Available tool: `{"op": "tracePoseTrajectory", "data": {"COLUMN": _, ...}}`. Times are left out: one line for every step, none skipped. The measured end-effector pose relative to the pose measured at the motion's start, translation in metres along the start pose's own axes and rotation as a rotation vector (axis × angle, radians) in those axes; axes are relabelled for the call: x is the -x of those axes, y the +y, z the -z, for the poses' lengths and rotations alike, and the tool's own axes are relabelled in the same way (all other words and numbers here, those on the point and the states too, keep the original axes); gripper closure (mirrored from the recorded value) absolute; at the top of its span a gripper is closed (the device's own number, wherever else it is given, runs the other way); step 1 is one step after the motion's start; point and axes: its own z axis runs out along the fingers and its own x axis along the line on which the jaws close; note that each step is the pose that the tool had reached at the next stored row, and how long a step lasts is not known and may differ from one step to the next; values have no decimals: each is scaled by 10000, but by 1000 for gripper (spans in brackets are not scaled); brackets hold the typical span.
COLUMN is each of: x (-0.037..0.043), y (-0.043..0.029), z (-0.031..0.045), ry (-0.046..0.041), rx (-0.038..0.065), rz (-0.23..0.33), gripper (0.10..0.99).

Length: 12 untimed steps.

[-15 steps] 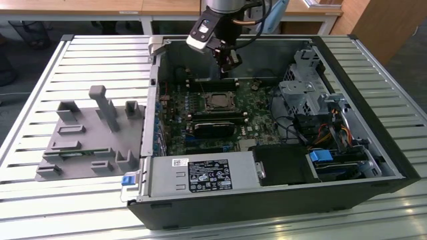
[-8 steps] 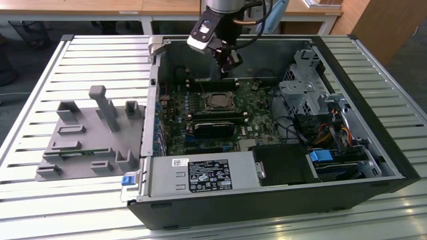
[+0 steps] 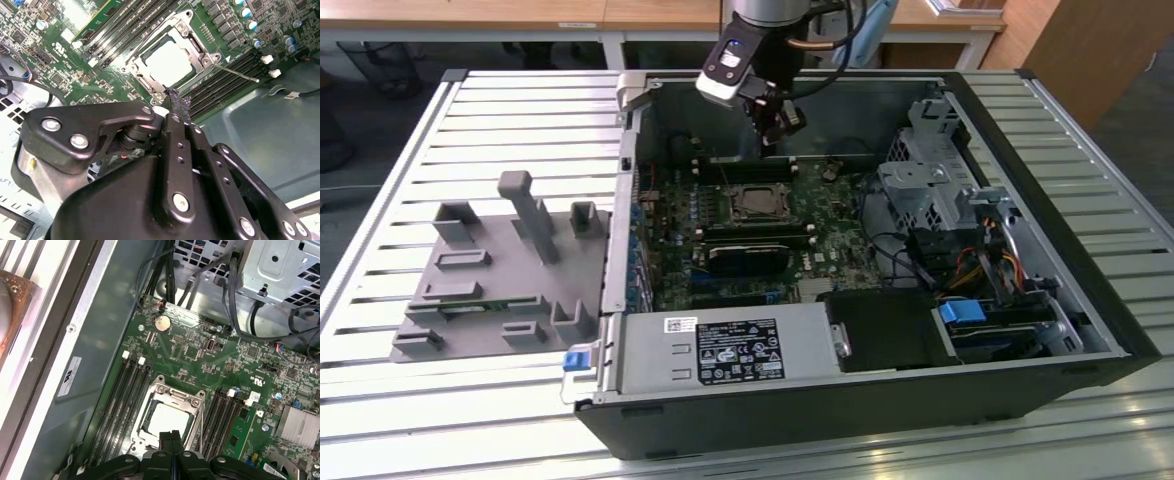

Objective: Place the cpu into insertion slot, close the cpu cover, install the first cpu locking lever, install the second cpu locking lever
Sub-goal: 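Install the first cpu locking lever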

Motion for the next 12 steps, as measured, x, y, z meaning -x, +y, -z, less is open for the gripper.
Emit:
{"op": "tracePoseTrajectory", "data": {"x": 0, "y": 0, "z": 0, "ry": 2, "rx": 1, "rz": 38, "gripper": 980}}
{"op": "tracePoseTrajectory", "data": {"x": 0, "y": 0, "z": 0, "ry": 5, "rx": 1, "rz": 77, "gripper": 980}}
{"op": "tracePoseTrajectory", "data": {"x": 0, "y": 0, "z": 0, "ry": 7, "rx": 2, "rz": 115, "gripper": 980}}
{"op": "tracePoseTrajectory", "data": {"x": 0, "y": 0, "z": 0, "ry": 10, "rx": 2, "rz": 156, "gripper": 980}}
{"op": "tracePoseTrajectory", "data": {"x": 0, "y": 0, "z": 0, "ry": 13, "rx": 4, "rz": 193, "gripper": 980}}
{"op": "tracePoseTrajectory", "data": {"x": 0, "y": 0, "z": 0, "ry": 14, "rx": 4, "rz": 230, "gripper": 980}}
{"op": "tracePoseTrajectory", "data": {"x": 0, "y": 0, "z": 0, "ry": 17, "rx": 4, "rz": 265, "gripper": 980}}
{"op": "tracePoseTrajectory", "data": {"x": 0, "y": 0, "z": 0, "ry": 18, "rx": 5, "rz": 298, "gripper": 980}}
{"op": "tracePoseTrajectory", "data": {"x": 0, "y": 0, "z": 0, "ry": 20, "rx": 5, "rz": 329, "gripper": 980}}
{"op": "tracePoseTrajectory", "data": {"x": 0, "y": 0, "z": 0, "ry": 23, "rx": 6, "rz": 359, "gripper": 980}}
{"op": "tracePoseTrajectory", "data": {"x": 0, "y": 0, "z": 0, "ry": 25, "rx": 7, "rz": 391, "gripper": 980}}
{"op": "tracePoseTrajectory", "data": {"x": 0, "y": 0, "z": 0, "ry": 26, "rx": 7, "rz": 421, "gripper": 980}}
